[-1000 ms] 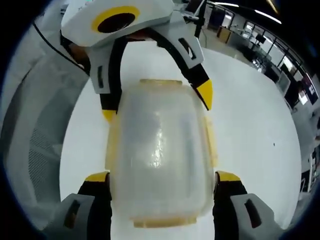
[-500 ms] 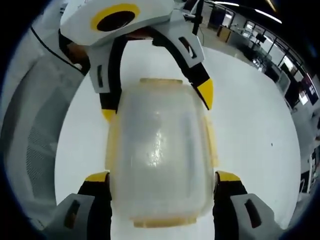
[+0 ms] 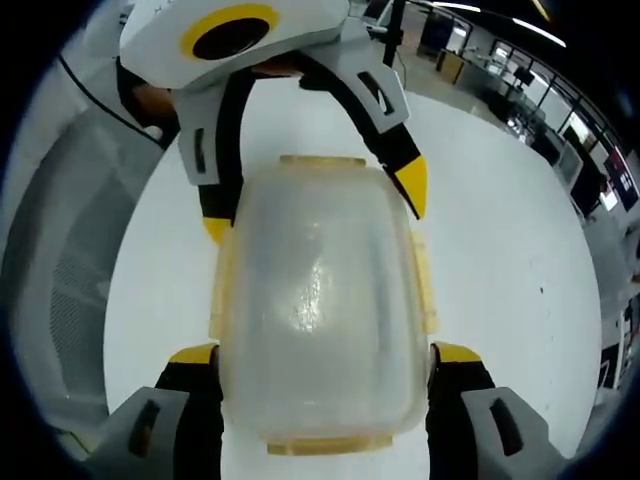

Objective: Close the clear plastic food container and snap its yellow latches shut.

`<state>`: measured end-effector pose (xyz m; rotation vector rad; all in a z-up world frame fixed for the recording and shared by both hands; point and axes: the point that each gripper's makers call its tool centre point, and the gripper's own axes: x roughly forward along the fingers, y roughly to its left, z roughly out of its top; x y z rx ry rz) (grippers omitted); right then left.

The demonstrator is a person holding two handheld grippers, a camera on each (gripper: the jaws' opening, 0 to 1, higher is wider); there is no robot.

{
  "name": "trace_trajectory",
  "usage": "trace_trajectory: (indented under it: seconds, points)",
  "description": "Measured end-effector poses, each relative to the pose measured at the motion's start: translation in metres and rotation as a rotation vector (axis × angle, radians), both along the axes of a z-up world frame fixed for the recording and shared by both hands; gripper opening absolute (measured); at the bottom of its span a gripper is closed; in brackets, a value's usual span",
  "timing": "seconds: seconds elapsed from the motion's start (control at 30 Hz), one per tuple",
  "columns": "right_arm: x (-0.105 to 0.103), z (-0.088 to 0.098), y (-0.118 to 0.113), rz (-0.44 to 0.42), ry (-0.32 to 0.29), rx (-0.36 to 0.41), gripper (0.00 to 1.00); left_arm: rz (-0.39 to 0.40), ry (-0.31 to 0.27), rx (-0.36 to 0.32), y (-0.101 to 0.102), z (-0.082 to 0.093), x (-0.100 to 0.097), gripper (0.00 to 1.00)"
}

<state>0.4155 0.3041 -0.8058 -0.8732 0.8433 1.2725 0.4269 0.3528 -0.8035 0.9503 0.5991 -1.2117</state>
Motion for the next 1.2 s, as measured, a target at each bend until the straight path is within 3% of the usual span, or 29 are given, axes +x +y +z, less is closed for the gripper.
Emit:
trace_trajectory:
  seconds: [0.6, 0.7, 0.97, 1.2]
  points:
    - [-0.001, 0.007, 0.001, -0.052, 0.018, 0.031, 0.87, -0.016, -0.001, 0.006, 0.001, 0.004, 0.000, 0.83]
    - [-0.003, 0.011, -0.001, -0.043, -0.004, 0.025, 0.88, -0.024, -0.043, -0.014, 0.001, 0.012, 0.003, 0.86]
    - [0.004, 0.018, -0.009, -0.104, -0.059, 0.041, 0.89, 0.027, -0.057, -0.055, 0.009, 0.026, 0.007, 0.90]
    - [0.002, 0.027, -0.013, -0.191, -0.087, 0.108, 0.89, 0.075, -0.065, -0.096, 0.017, 0.032, 0.001, 0.93]
